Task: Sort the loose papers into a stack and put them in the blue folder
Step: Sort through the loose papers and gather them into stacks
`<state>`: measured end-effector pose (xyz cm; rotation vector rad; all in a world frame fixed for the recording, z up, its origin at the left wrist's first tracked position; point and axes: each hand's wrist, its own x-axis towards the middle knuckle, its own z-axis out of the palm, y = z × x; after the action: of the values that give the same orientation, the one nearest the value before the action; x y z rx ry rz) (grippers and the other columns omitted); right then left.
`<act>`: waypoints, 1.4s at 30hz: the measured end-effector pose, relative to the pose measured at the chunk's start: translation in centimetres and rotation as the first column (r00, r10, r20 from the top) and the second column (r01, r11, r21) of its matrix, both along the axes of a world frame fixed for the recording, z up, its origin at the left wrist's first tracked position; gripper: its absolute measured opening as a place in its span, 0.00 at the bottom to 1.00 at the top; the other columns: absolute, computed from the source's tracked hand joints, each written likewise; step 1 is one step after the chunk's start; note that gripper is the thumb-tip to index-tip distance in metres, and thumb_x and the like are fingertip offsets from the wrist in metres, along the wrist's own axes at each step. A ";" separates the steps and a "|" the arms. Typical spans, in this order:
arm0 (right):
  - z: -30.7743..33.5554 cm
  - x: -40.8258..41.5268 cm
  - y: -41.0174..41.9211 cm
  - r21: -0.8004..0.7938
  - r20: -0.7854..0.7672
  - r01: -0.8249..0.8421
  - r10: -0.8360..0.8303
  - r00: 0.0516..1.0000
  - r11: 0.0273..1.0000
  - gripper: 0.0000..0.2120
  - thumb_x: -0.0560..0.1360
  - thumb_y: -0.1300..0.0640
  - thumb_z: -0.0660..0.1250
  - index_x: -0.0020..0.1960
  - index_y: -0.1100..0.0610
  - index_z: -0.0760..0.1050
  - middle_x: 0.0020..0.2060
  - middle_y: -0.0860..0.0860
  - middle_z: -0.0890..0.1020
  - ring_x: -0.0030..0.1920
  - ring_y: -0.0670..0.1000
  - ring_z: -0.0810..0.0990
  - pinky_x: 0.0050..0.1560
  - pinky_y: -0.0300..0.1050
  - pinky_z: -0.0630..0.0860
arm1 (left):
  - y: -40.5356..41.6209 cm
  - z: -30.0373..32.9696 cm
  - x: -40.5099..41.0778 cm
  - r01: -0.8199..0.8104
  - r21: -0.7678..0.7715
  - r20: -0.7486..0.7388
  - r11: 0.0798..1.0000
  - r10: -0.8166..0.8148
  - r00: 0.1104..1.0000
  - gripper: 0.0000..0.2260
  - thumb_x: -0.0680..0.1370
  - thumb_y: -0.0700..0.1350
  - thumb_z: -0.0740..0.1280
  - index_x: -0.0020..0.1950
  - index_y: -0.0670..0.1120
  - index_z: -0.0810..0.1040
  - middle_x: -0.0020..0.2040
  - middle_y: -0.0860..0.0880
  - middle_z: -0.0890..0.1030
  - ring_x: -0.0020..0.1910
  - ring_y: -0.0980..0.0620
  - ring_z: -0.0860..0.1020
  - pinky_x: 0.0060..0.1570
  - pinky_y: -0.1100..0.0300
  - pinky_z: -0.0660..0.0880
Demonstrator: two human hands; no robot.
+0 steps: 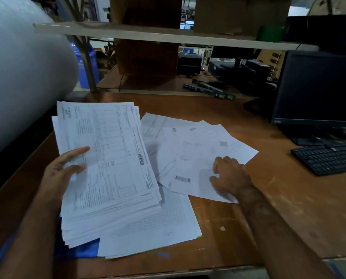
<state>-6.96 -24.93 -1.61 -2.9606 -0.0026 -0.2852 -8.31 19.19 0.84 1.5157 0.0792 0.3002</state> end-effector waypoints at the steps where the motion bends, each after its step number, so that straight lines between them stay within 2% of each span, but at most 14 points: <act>1: 0.0 0.1 0.5 0.083 0.015 -0.027 0.026 1.000 0.996 0.19 0.72 0.37 0.64 0.59 0.46 0.73 0.59 0.46 0.80 0.55 0.49 0.78 0.58 0.46 0.75 | -0.3 0.0 0.0 0.011 -0.001 0.004 1.000 -0.011 1.000 0.21 0.76 0.26 0.64 0.64 0.43 0.81 0.67 0.51 0.79 0.60 0.56 0.79 0.42 0.72 0.79; 3: -0.1 0.5 2.0 0.232 -0.057 -0.084 0.100 0.993 0.969 0.28 0.75 0.34 0.63 0.72 0.44 0.67 0.72 0.47 0.73 0.69 0.52 0.74 0.70 0.54 0.71 | -0.9 -0.1 0.2 0.038 -0.002 -0.002 0.999 -0.038 0.999 0.21 0.76 0.26 0.64 0.63 0.43 0.81 0.68 0.50 0.79 0.60 0.55 0.79 0.42 0.71 0.79; 6: -0.9 0.4 3.7 0.082 -0.267 -0.176 0.191 0.945 0.981 0.35 0.77 0.27 0.53 0.80 0.40 0.57 0.81 0.47 0.59 0.80 0.55 0.58 0.78 0.65 0.55 | -1.5 -0.2 0.4 0.074 0.002 -0.017 0.997 -0.074 0.997 0.20 0.76 0.26 0.64 0.61 0.46 0.83 0.69 0.49 0.79 0.64 0.48 0.79 0.48 0.62 0.82; 9: -1.5 -1.0 3.5 0.229 -0.124 -0.194 0.226 0.966 0.954 0.31 0.73 0.22 0.51 0.60 0.42 0.76 0.64 0.43 0.77 0.66 0.48 0.74 0.70 0.61 0.68 | -2.0 -0.1 0.2 0.071 -0.008 -0.048 0.997 -0.071 0.996 0.20 0.77 0.27 0.64 0.61 0.47 0.84 0.68 0.49 0.79 0.64 0.46 0.79 0.50 0.55 0.81; 11: -0.9 -1.2 2.7 0.270 -0.061 -0.170 0.193 0.979 0.948 0.28 0.72 0.23 0.55 0.53 0.44 0.76 0.55 0.42 0.78 0.57 0.46 0.75 0.63 0.57 0.73 | -2.5 -0.1 0.1 0.083 -0.037 -0.047 0.996 -0.085 0.995 0.20 0.77 0.26 0.63 0.63 0.44 0.82 0.67 0.48 0.80 0.62 0.47 0.80 0.45 0.59 0.84; 14: 0.3 -0.2 0.9 0.221 -0.033 -0.015 0.023 0.999 0.975 0.25 0.73 0.29 0.63 0.63 0.41 0.71 0.65 0.47 0.74 0.64 0.51 0.72 0.63 0.55 0.76 | -3.3 -0.3 0.2 0.118 -0.039 -0.051 0.992 -0.120 0.991 0.21 0.76 0.25 0.62 0.62 0.43 0.82 0.66 0.48 0.81 0.59 0.52 0.81 0.40 0.68 0.80; 19: 1.9 1.9 -1.3 0.089 -0.275 0.199 -0.167 0.947 0.976 0.40 0.71 0.29 0.68 0.77 0.42 0.59 0.73 0.57 0.68 0.70 0.62 0.69 0.66 0.57 0.74 | -4.6 -0.6 0.1 0.148 -0.028 -0.064 0.989 -0.150 0.987 0.20 0.76 0.25 0.63 0.63 0.42 0.82 0.63 0.49 0.81 0.55 0.56 0.82 0.39 0.69 0.80; 23: 2.7 2.9 -2.0 0.351 -0.274 0.175 -0.077 0.959 0.920 0.34 0.69 0.47 0.78 0.71 0.41 0.68 0.67 0.51 0.77 0.57 0.54 0.80 0.55 0.49 0.82 | -4.4 -1.4 0.6 0.168 -0.005 -0.091 0.986 -0.168 0.982 0.21 0.76 0.27 0.65 0.60 0.48 0.85 0.64 0.53 0.83 0.62 0.49 0.81 0.53 0.57 0.79; 28: 5.0 2.8 -3.8 0.692 -0.120 -0.011 0.129 0.984 0.722 0.16 0.76 0.61 0.74 0.59 0.43 0.83 0.65 0.45 0.80 0.60 0.44 0.79 0.58 0.41 0.78 | -4.6 -1.3 0.8 0.185 -0.009 -0.110 0.983 -0.185 0.977 0.20 0.77 0.27 0.65 0.59 0.47 0.85 0.64 0.53 0.83 0.62 0.49 0.81 0.49 0.59 0.82; 32: 8.5 0.6 -3.2 0.977 0.204 -0.210 0.101 0.974 0.049 0.19 0.81 0.64 0.65 0.69 0.51 0.76 0.57 0.43 0.85 0.52 0.46 0.86 0.53 0.46 0.84 | -4.8 -1.0 0.7 0.184 0.001 -0.150 0.983 -0.182 0.972 0.19 0.77 0.28 0.64 0.60 0.47 0.85 0.65 0.53 0.81 0.59 0.50 0.81 0.39 0.65 0.82; 34: 8.7 -0.1 -2.2 0.954 0.283 -0.264 0.140 0.949 -0.145 0.22 0.79 0.61 0.65 0.73 0.53 0.72 0.61 0.46 0.84 0.58 0.51 0.85 0.52 0.45 0.84 | -4.9 -0.7 0.6 0.177 0.053 -0.143 0.983 -0.167 0.976 0.20 0.77 0.28 0.65 0.60 0.48 0.85 0.64 0.53 0.81 0.60 0.52 0.80 0.42 0.65 0.80; 36: 7.6 -0.1 -0.5 0.971 0.237 -0.229 0.229 0.944 -0.060 0.26 0.77 0.57 0.69 0.74 0.53 0.71 0.66 0.49 0.81 0.64 0.51 0.82 0.59 0.46 0.81 | -5.4 -0.5 0.8 0.180 0.092 -0.132 0.979 -0.167 0.977 0.21 0.76 0.29 0.66 0.60 0.50 0.85 0.65 0.54 0.80 0.63 0.52 0.78 0.52 0.61 0.78; 39: 4.5 0.9 2.6 0.837 0.090 -0.234 0.298 0.950 0.494 0.28 0.75 0.49 0.75 0.73 0.47 0.73 0.69 0.39 0.76 0.68 0.38 0.74 0.74 0.48 0.70 | -6.8 0.5 0.6 0.215 0.074 -0.104 0.974 -0.207 0.973 0.23 0.76 0.28 0.66 0.61 0.52 0.84 0.62 0.60 0.81 0.62 0.57 0.78 0.55 0.61 0.78; 42: 2.3 1.0 5.8 0.740 0.052 -0.227 0.283 0.958 0.633 0.28 0.75 0.47 0.75 0.73 0.43 0.72 0.70 0.37 0.73 0.67 0.39 0.73 0.73 0.43 0.70 | -7.9 1.0 0.2 0.253 0.081 -0.042 0.964 -0.250 0.967 0.29 0.75 0.26 0.66 0.65 0.57 0.80 0.60 0.63 0.83 0.62 0.59 0.80 0.55 0.62 0.80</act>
<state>-5.95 -19.09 0.67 -2.1006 -0.2419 -0.0983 -8.12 11.25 1.88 1.5966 -0.1020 0.0765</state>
